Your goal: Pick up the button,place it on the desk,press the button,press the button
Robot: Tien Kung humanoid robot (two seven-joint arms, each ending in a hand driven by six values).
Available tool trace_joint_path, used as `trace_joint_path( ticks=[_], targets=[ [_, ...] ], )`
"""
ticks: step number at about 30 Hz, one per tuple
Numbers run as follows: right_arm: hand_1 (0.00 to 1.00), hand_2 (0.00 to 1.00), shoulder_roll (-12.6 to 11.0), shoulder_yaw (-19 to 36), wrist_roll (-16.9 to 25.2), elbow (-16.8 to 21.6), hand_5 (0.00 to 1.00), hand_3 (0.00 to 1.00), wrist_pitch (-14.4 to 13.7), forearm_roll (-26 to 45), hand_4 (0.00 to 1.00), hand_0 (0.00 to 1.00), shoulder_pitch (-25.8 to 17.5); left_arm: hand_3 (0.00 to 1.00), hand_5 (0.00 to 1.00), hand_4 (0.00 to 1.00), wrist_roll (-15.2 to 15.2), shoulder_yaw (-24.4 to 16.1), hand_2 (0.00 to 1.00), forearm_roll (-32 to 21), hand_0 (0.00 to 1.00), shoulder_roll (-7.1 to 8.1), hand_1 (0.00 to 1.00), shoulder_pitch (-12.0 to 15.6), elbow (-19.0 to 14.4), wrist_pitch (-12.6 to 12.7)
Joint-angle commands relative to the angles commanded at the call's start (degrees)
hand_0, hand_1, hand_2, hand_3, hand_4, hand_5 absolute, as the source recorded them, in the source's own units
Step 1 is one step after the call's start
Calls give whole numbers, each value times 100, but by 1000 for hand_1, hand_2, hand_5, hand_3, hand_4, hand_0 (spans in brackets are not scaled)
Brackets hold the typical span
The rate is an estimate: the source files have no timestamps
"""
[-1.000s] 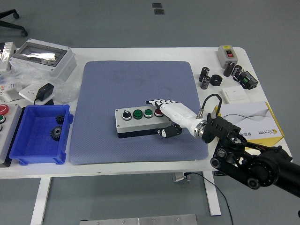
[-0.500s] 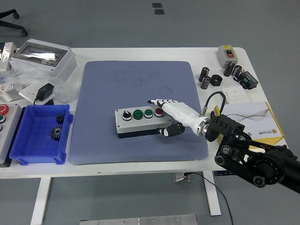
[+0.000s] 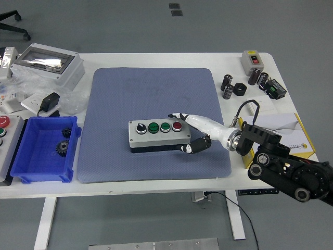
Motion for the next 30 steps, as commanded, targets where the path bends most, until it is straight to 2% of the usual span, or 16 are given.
trace_joint_path(
  ticks=[1,25,27,30],
  targets=[
    [998,998,-4,3,3,9,69,998,1,8,713,998,-7,594,2,115,-1,4,466,-4,566,0,466,2,2,3],
    [998,998,-124,211,118,165,48,998,103,382,659,976,-185,593,2,96,36,84,462,-122,557,-1,462,16,1,67],
    [998,998,-197,335,152,249,48,998,29,452,659,976,-243,593,2,96,34,92,462,-140,557,-1,462,11,1,75],
    [998,998,-392,611,214,482,48,998,-264,457,659,976,-353,593,2,96,27,98,462,-156,557,-1,462,4,3,84]
  ],
)
